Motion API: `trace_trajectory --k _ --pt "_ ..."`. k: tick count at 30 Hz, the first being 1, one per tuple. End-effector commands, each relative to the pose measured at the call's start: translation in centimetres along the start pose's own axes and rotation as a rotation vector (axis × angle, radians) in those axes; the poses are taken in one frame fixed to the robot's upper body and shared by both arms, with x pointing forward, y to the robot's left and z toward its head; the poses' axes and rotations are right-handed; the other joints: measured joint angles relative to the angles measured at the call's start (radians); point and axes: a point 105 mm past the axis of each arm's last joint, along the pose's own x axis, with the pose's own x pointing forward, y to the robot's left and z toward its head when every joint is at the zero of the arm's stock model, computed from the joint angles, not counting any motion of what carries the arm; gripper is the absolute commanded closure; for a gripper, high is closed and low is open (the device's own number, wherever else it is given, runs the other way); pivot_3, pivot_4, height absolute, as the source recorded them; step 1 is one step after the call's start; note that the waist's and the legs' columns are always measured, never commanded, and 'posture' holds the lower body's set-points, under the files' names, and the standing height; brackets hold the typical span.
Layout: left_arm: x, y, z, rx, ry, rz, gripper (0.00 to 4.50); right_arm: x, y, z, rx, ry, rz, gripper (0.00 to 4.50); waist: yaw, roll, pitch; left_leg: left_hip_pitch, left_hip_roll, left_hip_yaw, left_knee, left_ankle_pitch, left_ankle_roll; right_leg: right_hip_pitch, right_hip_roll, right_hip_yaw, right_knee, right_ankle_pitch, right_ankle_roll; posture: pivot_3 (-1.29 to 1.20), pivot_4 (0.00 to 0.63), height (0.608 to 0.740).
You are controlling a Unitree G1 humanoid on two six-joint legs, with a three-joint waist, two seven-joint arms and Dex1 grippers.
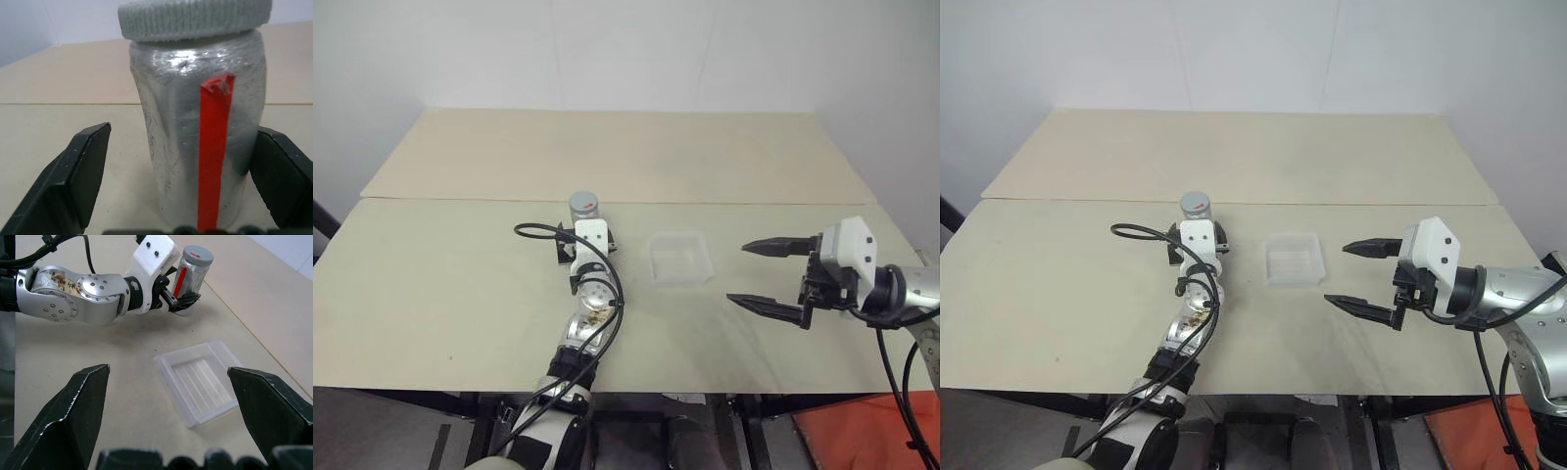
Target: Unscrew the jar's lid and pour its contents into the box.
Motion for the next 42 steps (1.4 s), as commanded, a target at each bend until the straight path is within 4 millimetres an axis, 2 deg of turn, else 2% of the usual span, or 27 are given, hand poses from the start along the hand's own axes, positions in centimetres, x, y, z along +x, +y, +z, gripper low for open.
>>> trace_trajectory --k 1,29,32,38,42 --pt "0.7 -1.5 3.6 -0.061 -0.105 -0.028 0.0 -0.4 -0.2 1.5 -0.067 -0.035 -0.02 0.02 0.0 0.0 0.0 0.0 0.0 0.0 0.0 0.0 0.0 0.0 0.0 0.0 0.0 0.0 0.0 0.0 0.15 0.74" --pt "1.6 -1.9 5.1 -0.089 -0.172 -0.053 0.0 -0.5 0.2 1.5 -0.067 -0.032 -0.035 0.02 0.0 0.0 0.0 0.0 0.0 0.0 0.0 0.0 0.0 0.0 0.0 0.0 0.0 0.0 0.0 0.0 0.15 0.74" --pt "1.6 -2.0 5.3 -0.093 -0.18 -0.061 0.62 -0.4 0.2 1.5 -0.067 -0.035 -0.035 0.0 0.0 0.0 0.0 0.0 0.0 0.0 0.0 0.0 0.0 0.0 0.0 0.0 0.0 0.0 0.0 0.0 0.15 0.74" --pt "1.5 -2.1 5.5 -0.098 -0.192 -0.069 2.54 -0.5 0.3 1.5 -0.068 -0.036 -0.032 0.0 0.0 0.0 0.0 0.0 0.0 0.0 0.0 0.0 0.0 0.0 0.0 0.0 0.0 0.0 0.0 0.0 0.15 0.74" --pt "1.4 -2.1 5.5 -0.092 -0.199 -0.072 2.59 -0.4 0.4 1.6 -0.066 -0.038 -0.028 0.0 0.0 0.0 0.0 0.0 0.0 0.0 0.0 0.0 0.0 0.0 0.0 0.0 0.0 0.0 0.0 0.0 0.15 0.74"
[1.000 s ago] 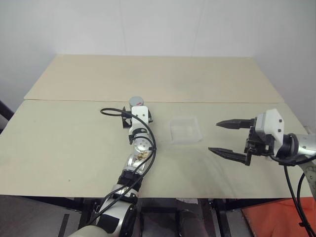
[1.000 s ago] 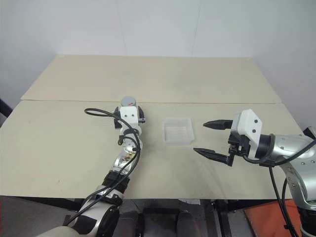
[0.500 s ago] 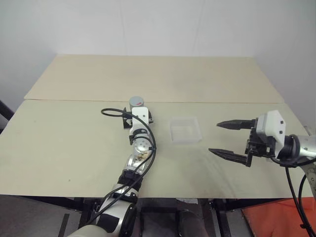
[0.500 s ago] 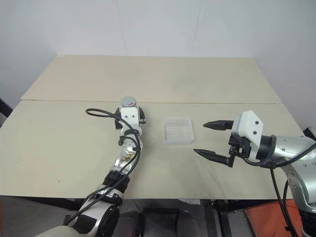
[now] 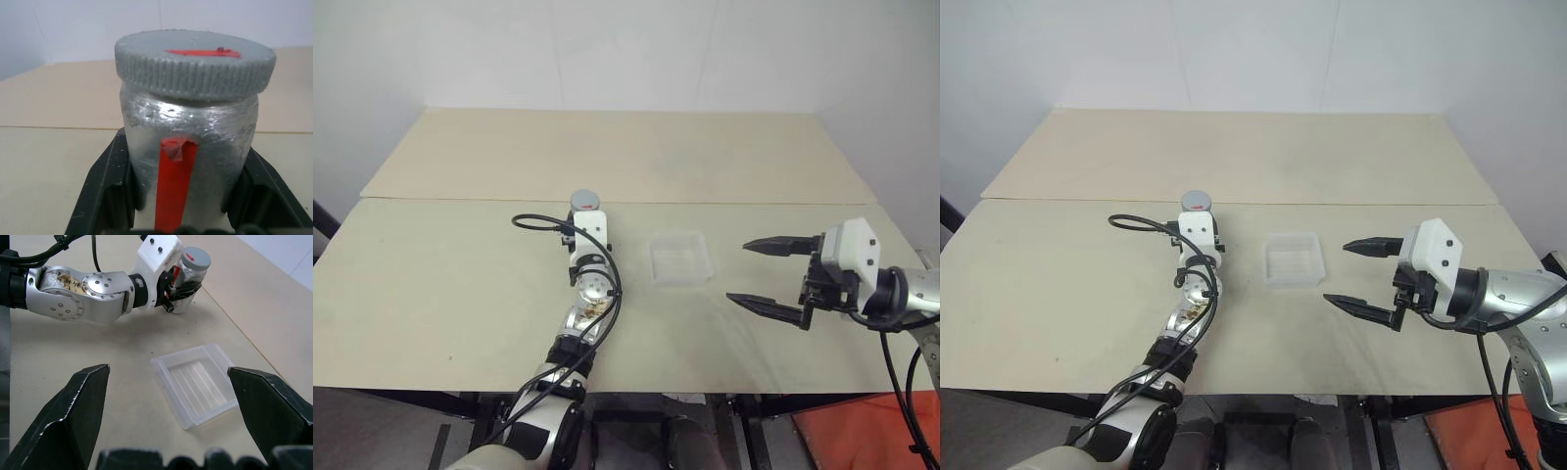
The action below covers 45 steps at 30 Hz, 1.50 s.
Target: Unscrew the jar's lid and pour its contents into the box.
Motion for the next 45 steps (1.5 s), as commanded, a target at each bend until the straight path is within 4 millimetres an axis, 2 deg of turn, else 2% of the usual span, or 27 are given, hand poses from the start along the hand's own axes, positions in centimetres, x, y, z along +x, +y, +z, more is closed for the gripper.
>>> trace_trajectory --k 1,4,10,13,17,22,29,35,45 --pt "0.9 -1.8 3.9 -0.053 -0.113 -0.035 2.59 -0.3 0.1 1.2 -0.041 -0.038 -0.006 0.0 0.0 0.0 0.0 0.0 0.0 0.0 0.0 0.0 0.0 0.0 0.0 0.0 0.0 0.0 0.0 0.0 0.15 0.74" --pt "0.9 -1.4 4.0 -0.04 -0.125 -0.046 2.59 -0.2 0.4 1.2 -0.033 -0.046 -0.001 0.0 0.0 0.0 0.0 0.0 0.0 0.0 0.0 0.0 0.0 0.0 0.0 0.0 0.0 0.0 0.0 0.0 0.15 0.74" --pt "1.8 1.3 5.2 -0.004 -0.186 -0.165 2.59 0.6 0.6 1.7 -0.025 -0.08 -0.01 0.0 -0.002 0.0 0.0 0.0 0.0 0.0 0.0 0.0 0.0 0.0 0.0 0.0 0.0 0.0 0.0 0.0 0.15 0.74" --pt "2.0 2.7 5.8 0.007 -0.19 -0.303 2.59 0.9 0.7 2.0 -0.019 -0.104 -0.016 0.0 -0.008 0.001 0.0 0.0 0.001 0.0 0.0 0.0 0.0 -0.001 0.001 0.0 0.001 0.0 0.0 0.0 0.15 0.74" --pt "1.2 4.2 6.0 0.035 -0.144 -0.543 2.59 1.4 0.7 2.2 -0.015 -0.124 -0.02 0.0 -0.012 0.001 0.0 0.001 0.001 0.0 -0.001 0.0 0.0 -0.001 0.001 0.0 0.001 0.0 0.0 0.0 0.15 0.74" --pt "-1.4 6.3 5.4 0.087 -0.026 -0.911 2.59 2.4 0.8 2.6 -0.009 -0.157 -0.013 0.0 -0.014 0.001 0.0 0.0 0.002 0.0 0.0 0.0 0.0 -0.001 0.001 0.0 0.001 0.0 0.0 0.0 0.15 0.74" --pt "-6.4 8.1 6.2 0.11 0.069 -1.387 2.59 3.8 1.2 3.1 -0.01 -0.2 0.025 0.0 -0.014 0.001 0.0 0.0 0.002 0.001 0.0 0.0 0.0 -0.001 0.0 -0.001 0.001 0.0 -0.001 0.0 0.15 0.74" --pt "-9.0 7.8 7.0 0.032 0.106 -1.616 2.59 5.3 1.6 4.2 -0.012 -0.259 0.06 0.0 -0.016 0.001 0.0 0.001 0.002 0.001 0.0 0.0 0.0 -0.001 0.001 -0.001 0.002 -0.001 -0.001 0.0 0.15 0.74" --pt "-8.6 4.5 7.5 -0.002 0.031 -1.709 2.59 9.0 2.8 6.7 0.049 -0.363 0.173 0.0 -0.016 0.001 0.0 -0.001 0.002 0.001 0.0 0.0 0.0 -0.002 0.001 -0.001 0.001 -0.001 -0.001 0.0 0.15 0.74"
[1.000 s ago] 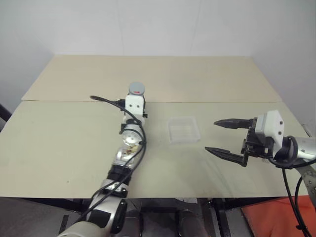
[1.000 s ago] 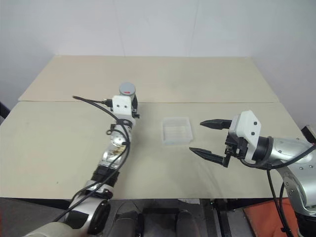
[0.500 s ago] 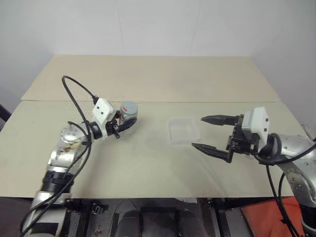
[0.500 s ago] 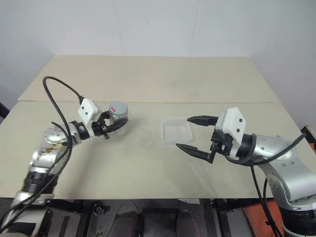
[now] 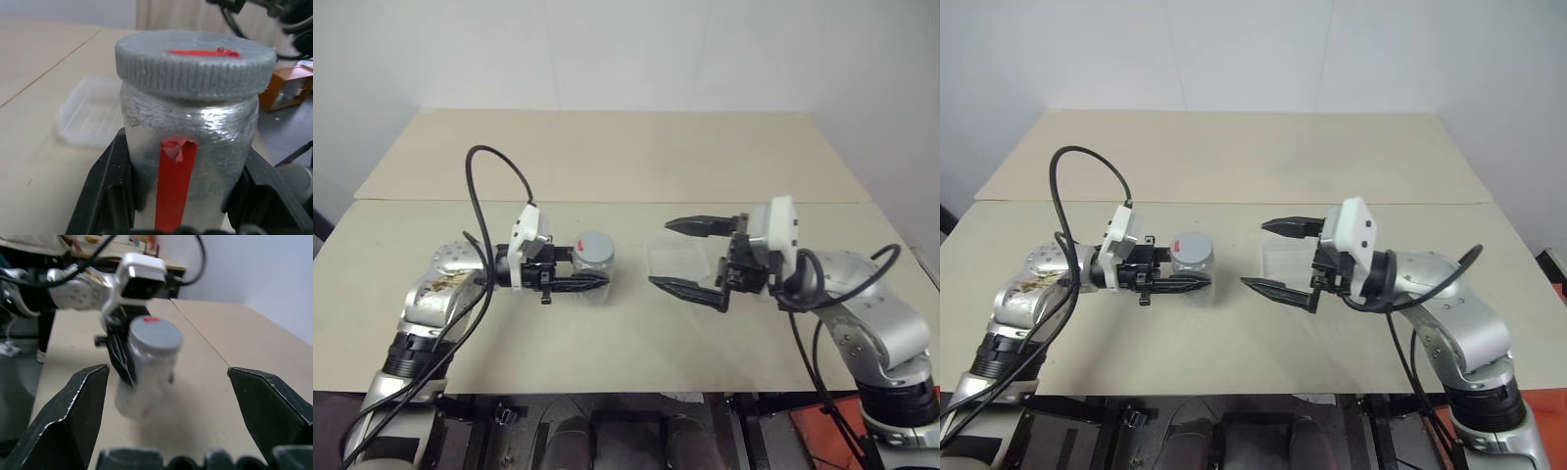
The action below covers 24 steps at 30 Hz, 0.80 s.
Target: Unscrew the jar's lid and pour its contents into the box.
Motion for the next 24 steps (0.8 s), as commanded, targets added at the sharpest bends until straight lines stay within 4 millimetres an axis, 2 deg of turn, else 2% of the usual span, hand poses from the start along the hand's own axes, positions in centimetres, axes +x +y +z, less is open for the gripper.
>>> trace_trajectory --k 1,6,9,22,24 --pt "0.8 0.2 1.1 0.061 -0.033 -0.037 2.59 1.4 0.0 0.8 0.022 -0.039 0.027 0.0 0.0 0.0 0.0 0.0 0.0 0.0 0.0 0.0 0.0 0.0 0.0 0.0 0.0 0.0 0.0 0.0 0.15 0.74" --pt "1.8 0.2 1.3 0.095 -0.073 -0.068 2.59 2.8 -0.5 1.4 0.066 -0.06 0.032 0.0 -0.003 0.0 0.0 0.0 0.0 0.0 0.0 0.0 0.0 0.0 0.0 0.0 0.0 0.0 0.0 0.0 0.15 0.74" --pt "2.1 0.2 1.5 0.104 -0.096 -0.067 2.59 3.6 -0.9 1.0 0.079 -0.033 0.026 0.0 -0.005 0.0 0.0 -0.001 0.0 0.0 0.0 0.0 0.0 -0.001 0.0 0.0 0.0 0.0 0.0 0.0 0.15 0.74" --pt "2.2 0.0 1.3 0.115 -0.1 -0.052 2.59 4.8 -1.5 0.4 0.105 0.002 0.04 0.0 -0.008 0.0 0.0 -0.001 0.0 -0.001 0.0 0.0 0.0 -0.001 0.0 0.0 0.001 0.0 0.0 0.0 0.15 0.74" --pt "2.1 0.1 1.3 0.114 -0.101 -0.048 2.59 4.8 -1.5 0.3 0.107 0.007 0.043 0.38 -0.008 0.0 0.0 -0.001 0.0 -0.001 0.0 0.0 0.0 -0.001 0.0 0.0 0.001 0.0 0.0 0.0 0.15 0.74"
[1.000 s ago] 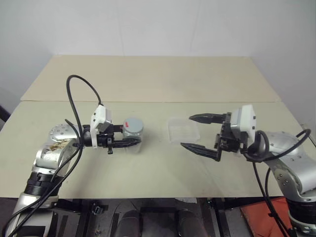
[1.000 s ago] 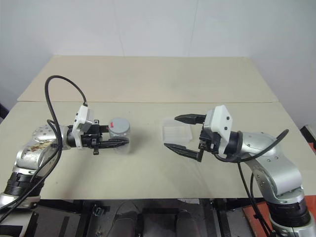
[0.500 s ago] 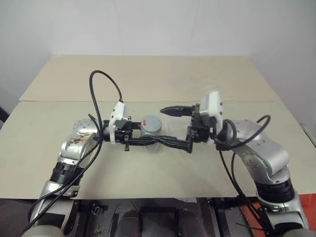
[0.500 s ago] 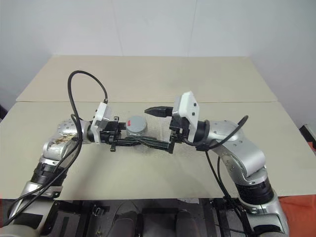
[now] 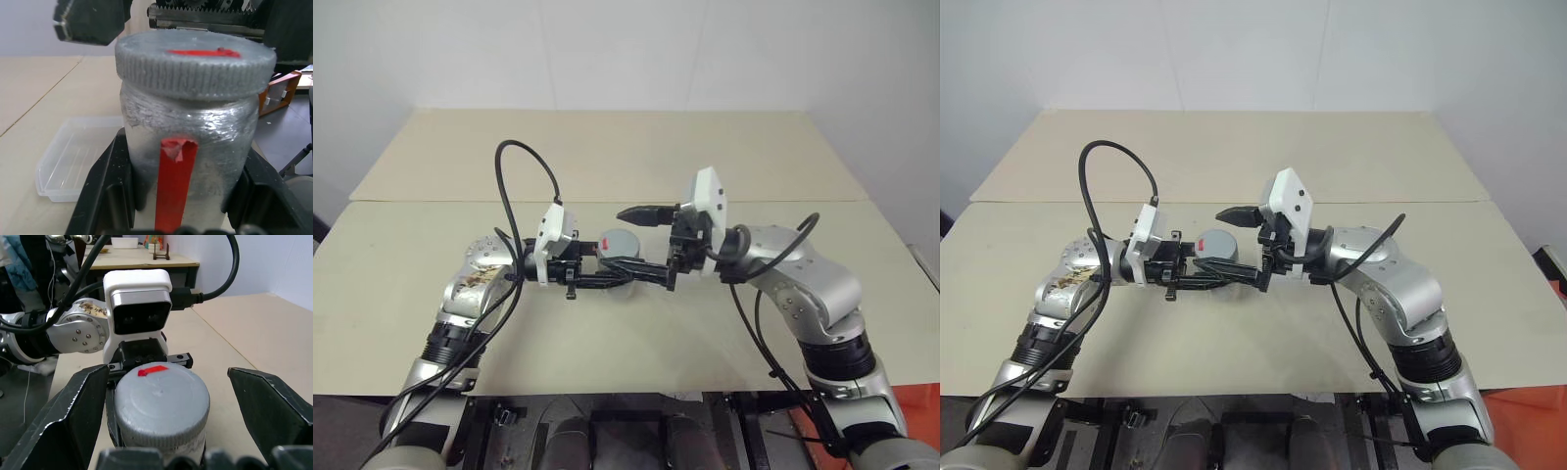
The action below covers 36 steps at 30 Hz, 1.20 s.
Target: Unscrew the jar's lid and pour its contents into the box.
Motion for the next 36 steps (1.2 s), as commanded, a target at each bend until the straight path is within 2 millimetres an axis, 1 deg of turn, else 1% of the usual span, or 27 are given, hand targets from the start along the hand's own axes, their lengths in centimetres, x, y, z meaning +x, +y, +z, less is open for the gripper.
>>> trace_trajectory --k 1,4,5,11,15,21,24,28,31,33,34,36 --pt "-0.1 0.0 1.0 0.048 -0.02 0.004 2.59 0.1 0.1 0.8 -0.035 -0.008 0.01 0.56 0.0 0.0 0.0 0.0 0.0 0.0 0.0 0.0 0.0 0.0 0.0 0.0 0.0 0.0 0.0 0.0 0.15 0.74" --pt "-0.1 0.0 1.0 0.049 -0.02 0.005 2.59 0.1 0.1 0.5 -0.039 0.007 0.015 1.57 0.0 0.0 0.0 0.0 0.0 0.0 0.0 0.0 0.0 0.0 0.0 0.0 0.0 0.0 0.0 0.0 0.15 0.74" --pt "-0.1 0.0 1.1 0.05 -0.021 0.005 2.59 0.1 0.1 0.4 -0.04 0.012 0.017 1.74 0.0 0.0 0.0 0.0 0.0 0.0 0.0 0.0 0.0 0.0 0.0 0.0 0.0 0.0 0.0 0.0 0.15 0.74" --pt "0.0 -0.1 1.4 0.058 -0.027 -0.017 2.59 0.2 0.2 0.2 -0.053 0.017 0.056 1.74 0.0 0.0 0.0 0.0 0.0 0.0 0.0 0.0 0.0 0.0 0.0 0.0 0.0 0.0 0.0 0.0 0.15 0.74" --pt "-0.2 -1.0 1.6 0.056 -0.028 -0.09 2.59 0.3 1.2 0.6 -0.098 -0.043 0.273 1.74 -0.001 0.0 0.0 0.0 0.0 0.0 0.0 0.0 0.0 0.0 0.0 0.0 0.0 0.0 0.0 0.0 0.15 0.74" --pt "-0.3 -2.7 1.9 0.072 -0.016 -0.212 2.59 0.2 0.8 0.5 -0.143 -0.048 0.587 1.74 -0.003 0.0 0.0 0.001 0.001 0.0 0.0 0.0 0.0 0.0 0.001 0.0 0.0 0.0 0.0 0.0 0.15 0.74" --pt "-0.3 -3.1 2.0 0.076 -0.014 -0.233 2.59 0.7 0.8 0.3 -0.166 -0.027 0.69 1.74 -0.003 0.001 0.0 0.0 0.001 0.0 0.0 0.0 0.0 0.0 0.001 0.0 0.001 0.0 0.0 0.0 0.15 0.74" --pt "-0.1 -3.2 2.0 0.077 -0.022 -0.214 2.59 2.3 0.6 -0.8 -0.196 0.015 0.724 1.74 -0.006 0.001 0.0 0.001 0.001 0.0 0.0 0.0 0.0 0.0 0.001 0.0 0.002 0.0 0.0 0.0 0.15 0.74" --pt "-0.4 -3.4 1.8 0.071 -0.019 -0.191 2.59 3.0 -0.2 -0.8 -0.226 0.011 0.65 1.74 -0.006 0.001 0.001 0.001 0.001 0.0 -0.001 0.0 0.0 -0.001 0.001 -0.001 0.003 0.0 0.0 0.0 0.15 0.74" --pt "-0.8 -3.3 1.6 0.067 -0.011 -0.168 2.59 3.1 -0.7 -0.5 -0.232 -0.008 0.577 1.02 -0.002 0.001 0.001 0.0 0.001 0.0 0.0 0.0 0.0 -0.001 0.0 -0.001 0.004 0.0 0.0 0.0 0.15 0.74" --pt "-1.0 -3.2 1.5 0.062 -0.008 -0.154 2.59 3.0 -0.9 -0.3 -0.237 -0.012 0.544 0.82 0.001 0.001 0.001 0.0 0.001 0.0 0.0 0.0 0.0 -0.001 0.0 -0.001 0.004 0.0 0.0 0.0 0.15 0.74" --pt "-1.4 -2.9 1.3 0.055 -0.005 -0.119 2.59 2.4 -1.1 0.5 -0.253 -0.032 0.486 0.13 0.003 0.001 0.001 -0.001 0.001 -0.001 0.0 0.0 0.0 -0.001 0.0 -0.003 0.004 0.0 0.0 0.0 0.15 0.74"
